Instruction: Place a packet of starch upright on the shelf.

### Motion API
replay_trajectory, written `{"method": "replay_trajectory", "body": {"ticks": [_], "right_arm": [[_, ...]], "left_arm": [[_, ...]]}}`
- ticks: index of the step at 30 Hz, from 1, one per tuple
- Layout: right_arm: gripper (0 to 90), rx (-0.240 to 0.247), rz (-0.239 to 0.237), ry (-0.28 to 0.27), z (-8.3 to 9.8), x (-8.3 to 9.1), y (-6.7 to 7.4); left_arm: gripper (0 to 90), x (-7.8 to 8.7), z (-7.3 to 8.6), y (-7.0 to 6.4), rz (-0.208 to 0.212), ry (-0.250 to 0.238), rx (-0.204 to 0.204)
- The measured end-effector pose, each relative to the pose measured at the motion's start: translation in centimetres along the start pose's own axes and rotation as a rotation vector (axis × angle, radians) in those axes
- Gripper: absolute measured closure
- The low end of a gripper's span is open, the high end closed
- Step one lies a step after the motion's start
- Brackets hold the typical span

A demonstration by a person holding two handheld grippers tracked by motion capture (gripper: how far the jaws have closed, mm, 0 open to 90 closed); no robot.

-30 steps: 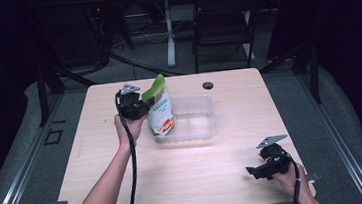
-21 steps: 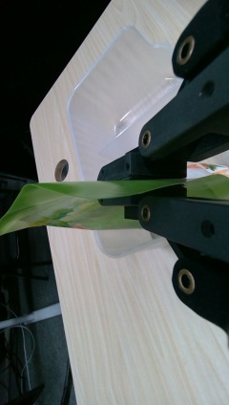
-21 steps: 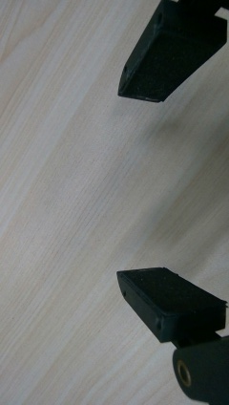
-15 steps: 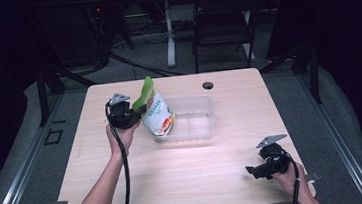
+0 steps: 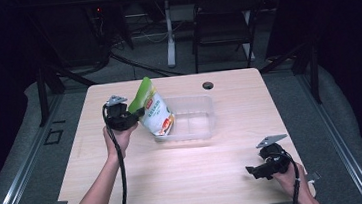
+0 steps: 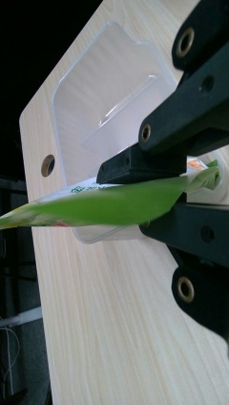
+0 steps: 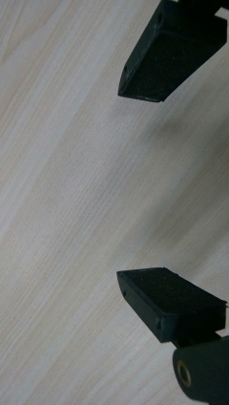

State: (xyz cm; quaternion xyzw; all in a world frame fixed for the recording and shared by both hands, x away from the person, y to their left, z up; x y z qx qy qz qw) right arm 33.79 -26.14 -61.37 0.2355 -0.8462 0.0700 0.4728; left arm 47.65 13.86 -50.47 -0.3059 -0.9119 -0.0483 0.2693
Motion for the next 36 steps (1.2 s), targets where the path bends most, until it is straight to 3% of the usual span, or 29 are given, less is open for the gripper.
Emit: {"method": "replay_trajectory", "body": {"ticks": [3, 5, 6, 10, 12, 24, 28, 36], "right_arm": [[10.9, -0.001, 0.002, 0.001, 0.1, 0.0, -0.1], [10.9, -0.001, 0.007, -0.002, 0.0, 0.0, -0.1], [10.9, -0.001, 0.006, -0.003, 0.0, 0.1, -0.1], [10.9, 0.005, 0.006, 0.004, 0.0, 0.0, -0.1], [10.9, 0.003, 0.006, 0.002, 0.0, 0.0, -0.1], [10.9, 0.004, 0.009, -0.002, 0.0, 0.0, -0.1], [10.9, 0.005, 0.007, -0.003, 0.0, 0.1, -0.1], [10.9, 0.003, 0.013, -0.003, 0.0, 0.1, 0.0]], "left_arm": [[70.8, 0.2, -0.2, 0.1, -0.011, 0.004, 0.001], [49.7, 0.3, -0.3, 0.3, -0.03, 0.021, 0.0], [44.9, 0.5, -0.3, 0.3, -0.032, 0.03, 0.009], [32.6, 1.3, -0.7, 0.4, -0.051, 0.024, 0.013], [27.4, 1.9, -0.9, 0.3, -0.054, 0.025, -0.003], [12.1, 6.5, -1.4, -1.2, -0.054, 0.061, -0.081], [10.8, 8.5, -1.1, -1.7, -0.058, 0.065, -0.119], [8.2, 12.0, 0.5, -3.1, -0.027, 0.048, -0.134]]}}
Point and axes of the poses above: each handheld gripper's, and its own axes: x roughly backward along the jaws, z roughly out of its underside, y roughly to its left, the point moved 7 cm from there along -x, roughly forward along the jaws, and after that the axes turned 8 degrees about -x, right-handed, at the moved point
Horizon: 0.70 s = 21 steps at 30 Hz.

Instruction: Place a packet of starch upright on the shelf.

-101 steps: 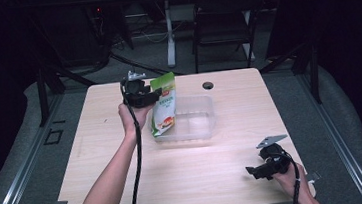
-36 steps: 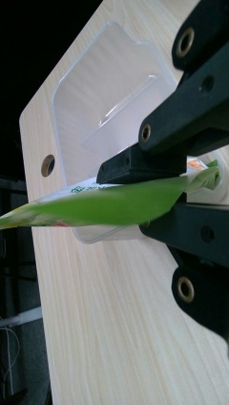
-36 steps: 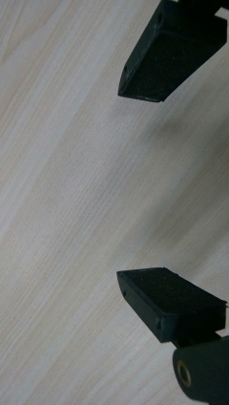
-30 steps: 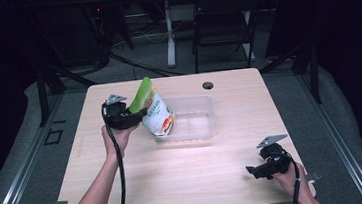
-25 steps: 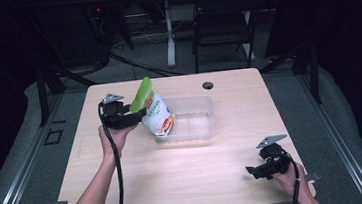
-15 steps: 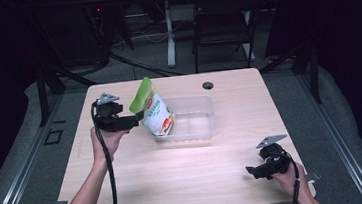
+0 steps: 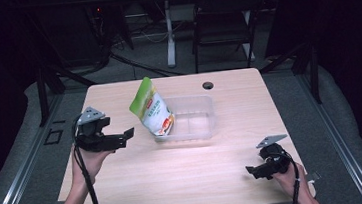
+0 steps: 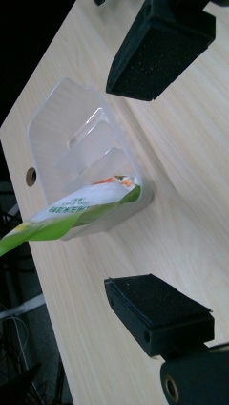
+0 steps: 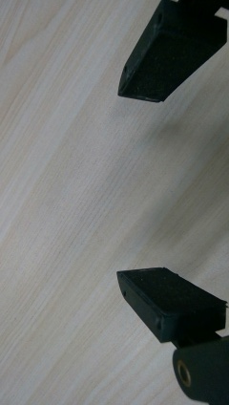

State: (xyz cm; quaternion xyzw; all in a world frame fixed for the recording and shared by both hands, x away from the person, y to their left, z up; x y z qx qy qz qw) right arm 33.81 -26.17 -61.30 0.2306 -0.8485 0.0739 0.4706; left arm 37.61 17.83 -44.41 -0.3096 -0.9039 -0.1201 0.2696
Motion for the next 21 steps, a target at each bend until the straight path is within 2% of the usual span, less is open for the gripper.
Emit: {"method": "replay_trajectory", "body": {"ticks": [5, 11, 16, 21], "right_arm": [[10.9, 0.0, 0.002, 0.0, 0.0, 0.0, 0.0], [10.9, 0.002, -0.003, 0.0, 0.0, 0.0, 0.0], [10.9, 0.001, -0.003, 0.004, 0.0, 0.0, 0.0], [10.9, 0.006, 0.003, 0.005, 0.0, 0.0, 0.1]], "left_arm": [[7.7, 1.6, 1.1, -0.8, 0.002, 0.0, -0.015], [7.5, 2.8, 3.2, -1.6, -0.004, 0.025, -0.026], [7.4, 3.3, 5.3, -2.3, -0.007, 0.05, -0.024], [7.0, 3.1, 7.9, -2.9, 0.002, 0.093, -0.015]]}}
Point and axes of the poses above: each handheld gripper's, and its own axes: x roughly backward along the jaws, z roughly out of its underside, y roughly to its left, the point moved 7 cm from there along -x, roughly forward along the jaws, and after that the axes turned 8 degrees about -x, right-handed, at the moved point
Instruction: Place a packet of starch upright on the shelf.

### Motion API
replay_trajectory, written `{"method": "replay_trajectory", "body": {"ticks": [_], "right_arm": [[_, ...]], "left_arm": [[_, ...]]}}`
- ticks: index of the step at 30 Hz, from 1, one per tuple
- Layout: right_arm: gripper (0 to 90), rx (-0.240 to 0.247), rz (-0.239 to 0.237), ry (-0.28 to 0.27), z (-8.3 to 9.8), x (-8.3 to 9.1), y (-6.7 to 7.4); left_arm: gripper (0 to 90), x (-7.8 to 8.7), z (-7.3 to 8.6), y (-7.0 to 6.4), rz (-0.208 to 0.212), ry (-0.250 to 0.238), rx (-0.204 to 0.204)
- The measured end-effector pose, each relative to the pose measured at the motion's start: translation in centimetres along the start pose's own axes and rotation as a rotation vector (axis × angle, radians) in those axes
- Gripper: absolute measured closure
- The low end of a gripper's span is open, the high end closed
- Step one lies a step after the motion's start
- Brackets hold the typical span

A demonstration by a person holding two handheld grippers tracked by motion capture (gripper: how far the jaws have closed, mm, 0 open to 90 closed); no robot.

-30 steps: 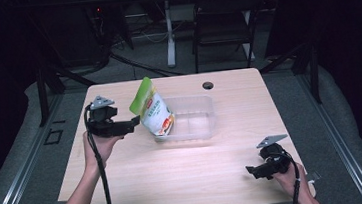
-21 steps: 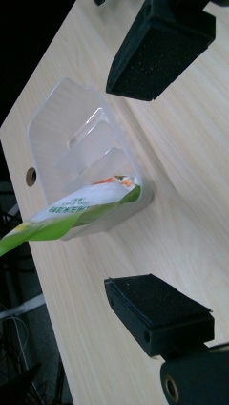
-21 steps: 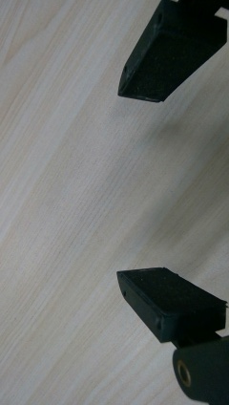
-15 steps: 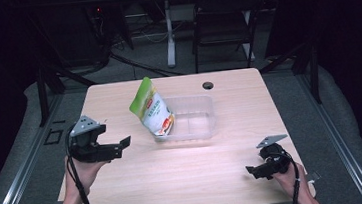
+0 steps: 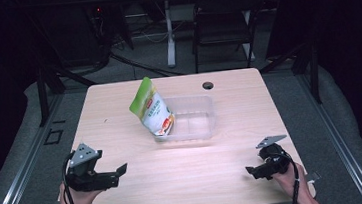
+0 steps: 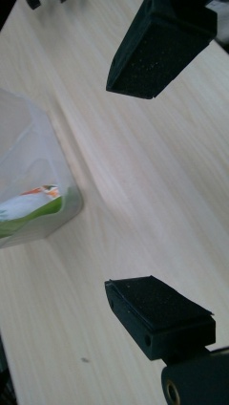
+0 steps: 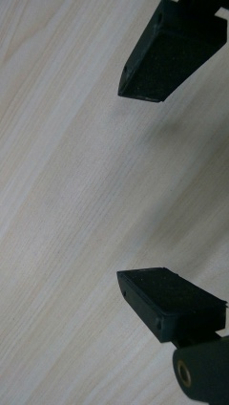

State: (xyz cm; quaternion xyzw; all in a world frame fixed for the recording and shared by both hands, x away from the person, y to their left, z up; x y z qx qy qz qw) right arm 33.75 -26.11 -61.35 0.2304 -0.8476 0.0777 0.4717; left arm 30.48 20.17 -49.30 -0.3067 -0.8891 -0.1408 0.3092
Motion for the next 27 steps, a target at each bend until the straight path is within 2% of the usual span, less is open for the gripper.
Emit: {"method": "replay_trajectory", "body": {"ticks": [9, 12, 14, 19, 27], "right_arm": [[10.9, 0.002, -0.002, 0.001, 0.0, -0.1, 0.2], [10.9, 0.002, -0.002, 0.001, 0.0, -0.1, 0.2], [10.9, 0.003, -0.003, 0.003, 0.0, -0.1, 0.2], [10.9, 0.008, -0.004, 0.004, 0.0, -0.1, 0.2], [11.0, 0.008, -0.008, 0.013, 0.0, -0.2, 0.2]], "left_arm": [[6.6, -1.7, 4.5, -1.1, 0.037, 0.077, 0.063], [6.6, -2.4, 5.7, -1.3, 0.046, 0.12, 0.062], [5.9, -2.7, 6.1, -1.3, 0.04, 0.129, 0.06], [5.5, -3.6, 7.1, -1.3, 0.069, 0.151, 0.063], [5.9, -4.0, 7.3, -0.8, 0.08, 0.131, 0.095]]}}
Point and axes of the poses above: each handheld gripper's, and its own axes: x roughly backward along the jaws, z roughly out of its underside, y roughly to its left, the point moved 7 cm from there along -x, roughly forward along the jaws, and after that the axes turned 8 degrees about -x, right-handed, at the moved point
